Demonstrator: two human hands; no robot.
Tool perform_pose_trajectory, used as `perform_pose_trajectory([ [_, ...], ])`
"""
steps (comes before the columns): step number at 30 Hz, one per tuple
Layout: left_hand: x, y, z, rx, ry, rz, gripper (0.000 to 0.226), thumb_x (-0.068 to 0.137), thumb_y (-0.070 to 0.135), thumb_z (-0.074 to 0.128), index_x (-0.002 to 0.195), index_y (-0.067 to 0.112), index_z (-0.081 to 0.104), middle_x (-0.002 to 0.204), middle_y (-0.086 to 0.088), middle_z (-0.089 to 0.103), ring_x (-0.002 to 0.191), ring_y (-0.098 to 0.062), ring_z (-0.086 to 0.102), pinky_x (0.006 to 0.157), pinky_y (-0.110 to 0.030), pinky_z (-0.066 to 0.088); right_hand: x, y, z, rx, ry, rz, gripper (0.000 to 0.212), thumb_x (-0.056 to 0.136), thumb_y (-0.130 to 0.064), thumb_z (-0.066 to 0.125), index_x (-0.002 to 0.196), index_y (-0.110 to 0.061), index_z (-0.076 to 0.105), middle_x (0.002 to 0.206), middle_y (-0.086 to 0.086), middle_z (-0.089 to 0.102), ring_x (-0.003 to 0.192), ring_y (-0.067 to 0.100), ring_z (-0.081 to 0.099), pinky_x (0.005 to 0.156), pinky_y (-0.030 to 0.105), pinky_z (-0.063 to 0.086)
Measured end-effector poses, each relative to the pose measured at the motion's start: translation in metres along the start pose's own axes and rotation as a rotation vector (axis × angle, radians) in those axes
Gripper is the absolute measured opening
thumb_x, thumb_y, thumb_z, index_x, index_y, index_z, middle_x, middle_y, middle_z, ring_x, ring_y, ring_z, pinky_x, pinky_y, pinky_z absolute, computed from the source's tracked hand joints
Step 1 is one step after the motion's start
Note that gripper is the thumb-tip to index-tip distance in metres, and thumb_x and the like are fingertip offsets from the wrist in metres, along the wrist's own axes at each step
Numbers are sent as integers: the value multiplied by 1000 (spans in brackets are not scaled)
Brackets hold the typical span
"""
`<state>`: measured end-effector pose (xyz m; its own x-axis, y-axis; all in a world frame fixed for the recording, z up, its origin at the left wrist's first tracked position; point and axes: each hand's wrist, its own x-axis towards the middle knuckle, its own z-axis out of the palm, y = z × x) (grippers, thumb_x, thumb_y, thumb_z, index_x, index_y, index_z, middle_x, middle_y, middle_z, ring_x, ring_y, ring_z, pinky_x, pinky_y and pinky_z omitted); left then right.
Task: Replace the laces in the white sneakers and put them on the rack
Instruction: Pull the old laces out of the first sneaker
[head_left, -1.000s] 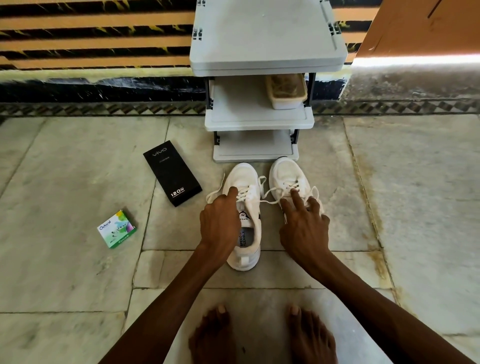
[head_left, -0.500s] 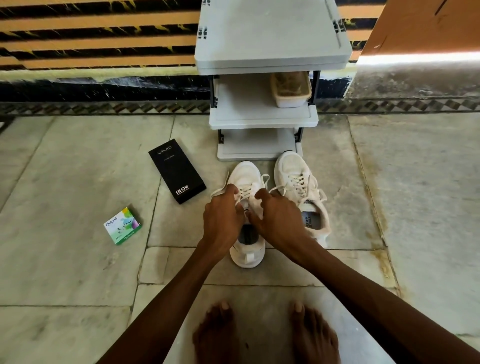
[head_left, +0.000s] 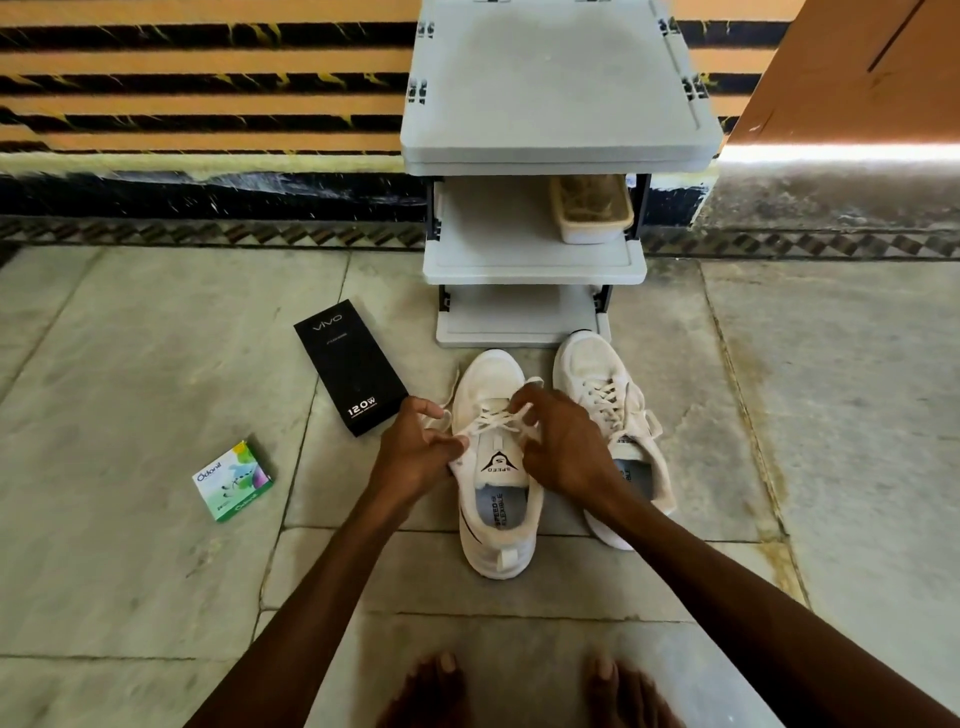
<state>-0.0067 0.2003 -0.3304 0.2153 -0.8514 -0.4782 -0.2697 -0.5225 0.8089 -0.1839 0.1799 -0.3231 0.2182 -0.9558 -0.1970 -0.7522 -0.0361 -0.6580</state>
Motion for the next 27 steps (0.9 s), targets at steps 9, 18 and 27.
perform_pose_trajectory([
  [9,1,-3,9,266,71,199,36,84,21,75,106,27,46,88,1,66,80,-14,65,69,-26,54,-5,-20,3,-484,-191,-176,63,78,-22,79,135,-26,53,135,8,37,109,31,59,90,40,54],
  [18,1,-2,10,312,141,215,40,84,18,74,105,28,41,83,2,63,74,-7,60,56,-15,41,3,0,8,191,139,328,28,76,-11,75,77,-22,49,83,-2,58,76,14,53,56,12,33],
  [27,-7,8,12,361,140,237,45,85,24,74,117,20,43,82,7,56,75,-9,56,58,-13,39,2,-22,3,-443,-6,-136,42,87,-40,67,126,-24,62,140,3,44,127,28,41,98,41,42],
])
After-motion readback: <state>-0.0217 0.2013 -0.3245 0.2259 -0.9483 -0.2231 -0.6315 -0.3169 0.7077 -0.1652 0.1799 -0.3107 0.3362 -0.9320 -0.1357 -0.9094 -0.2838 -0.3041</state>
